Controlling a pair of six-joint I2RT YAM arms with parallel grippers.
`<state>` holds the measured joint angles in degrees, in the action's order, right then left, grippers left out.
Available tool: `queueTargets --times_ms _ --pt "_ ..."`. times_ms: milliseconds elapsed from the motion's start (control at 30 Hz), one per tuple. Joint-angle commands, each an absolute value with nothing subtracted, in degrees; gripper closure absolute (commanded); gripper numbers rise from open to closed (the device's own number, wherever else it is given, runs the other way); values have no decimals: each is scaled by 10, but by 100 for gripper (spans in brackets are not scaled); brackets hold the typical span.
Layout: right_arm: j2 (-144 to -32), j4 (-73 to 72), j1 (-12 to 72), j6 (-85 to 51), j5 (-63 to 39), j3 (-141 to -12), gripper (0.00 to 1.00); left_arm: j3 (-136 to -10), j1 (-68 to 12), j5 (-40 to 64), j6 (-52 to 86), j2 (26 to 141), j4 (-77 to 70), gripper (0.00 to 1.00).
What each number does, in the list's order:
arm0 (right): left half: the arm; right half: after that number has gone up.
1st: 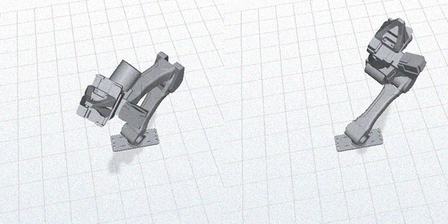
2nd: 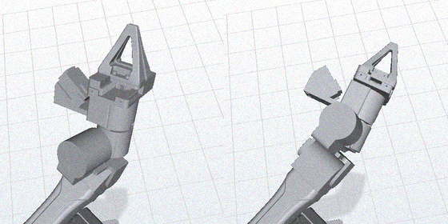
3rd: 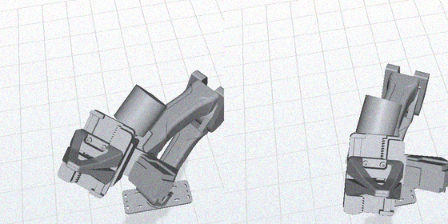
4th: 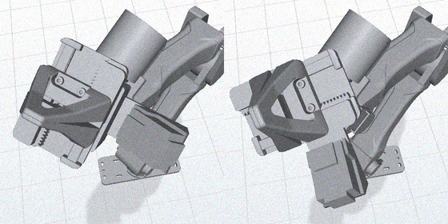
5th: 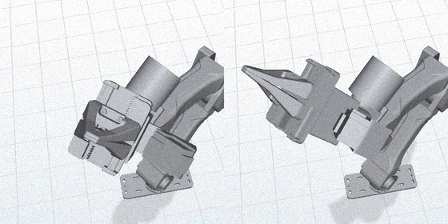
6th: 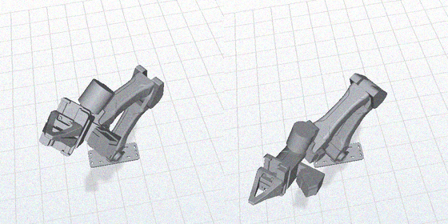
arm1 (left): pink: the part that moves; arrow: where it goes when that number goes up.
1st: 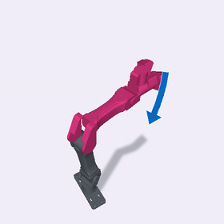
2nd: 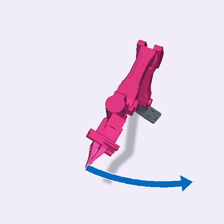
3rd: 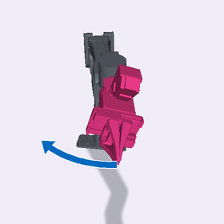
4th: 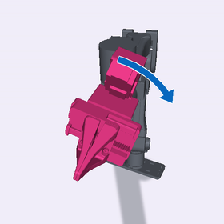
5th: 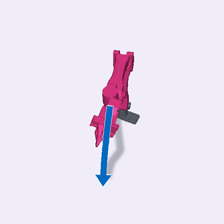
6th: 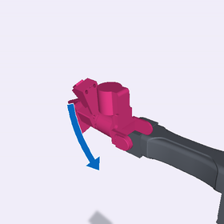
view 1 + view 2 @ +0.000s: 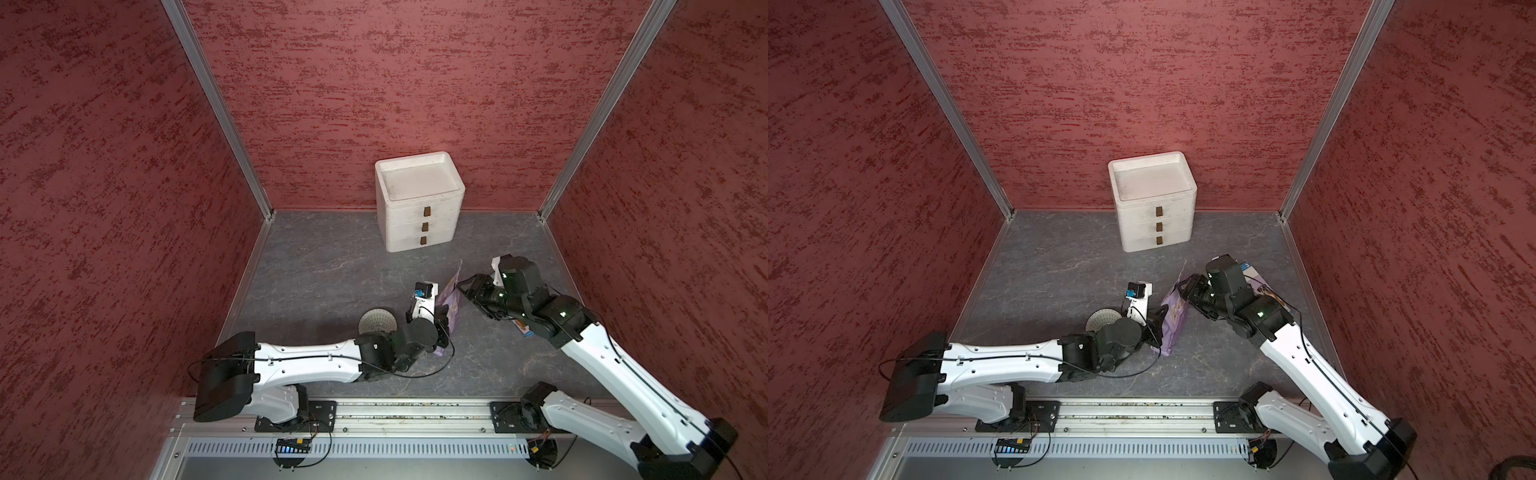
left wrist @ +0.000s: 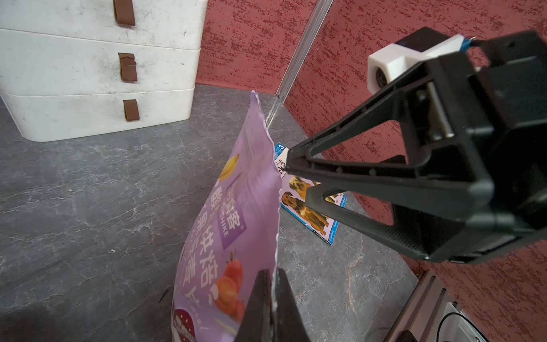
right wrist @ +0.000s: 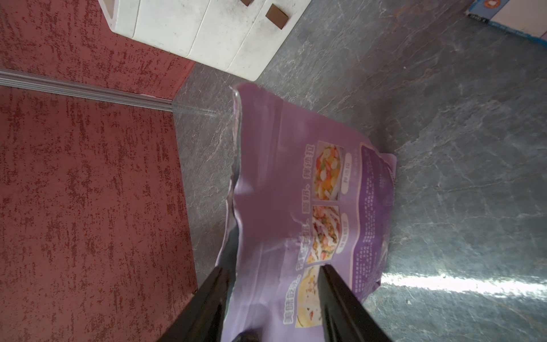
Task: Pour the oats into the breakfast bowl
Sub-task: Place the oats bag at the center of the board, then open the oats bag at the center of the board.
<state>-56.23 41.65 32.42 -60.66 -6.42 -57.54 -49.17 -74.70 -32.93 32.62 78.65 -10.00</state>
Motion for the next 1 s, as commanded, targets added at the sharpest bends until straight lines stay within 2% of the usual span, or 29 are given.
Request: queueTargets --times_ms 0,433,600,667,700,733,767,867,900,967 --pt "-574 393 322 -606 -74 -570 47 -502 -750 -328 329 788 -118 100" --pt "-590 392 323 -597 -67 -573 48 -512 -750 -322 325 798 -114 100" --pt "-613 405 322 -589 -69 -565 54 -510 -750 -321 326 797 -114 100" --pt "-620 412 323 -586 -66 -564 60 -509 -750 -320 326 798 -116 100" --pt "-622 413 323 -585 -64 -562 65 -507 -750 -318 325 797 -120 94" --pt "-622 413 323 -585 -62 -559 70 -505 -749 -317 323 797 -124 79" --pt "-621 413 322 -585 -60 -556 76 -502 -749 -315 323 794 -132 69" --pt "-617 414 322 -587 -53 -550 94 -487 -747 -301 312 788 -161 53" --pt "-615 414 322 -588 -50 -548 100 -484 -747 -305 313 782 -161 42" --pt "-612 415 322 -588 -48 -545 100 -479 -743 -307 309 769 -163 22"
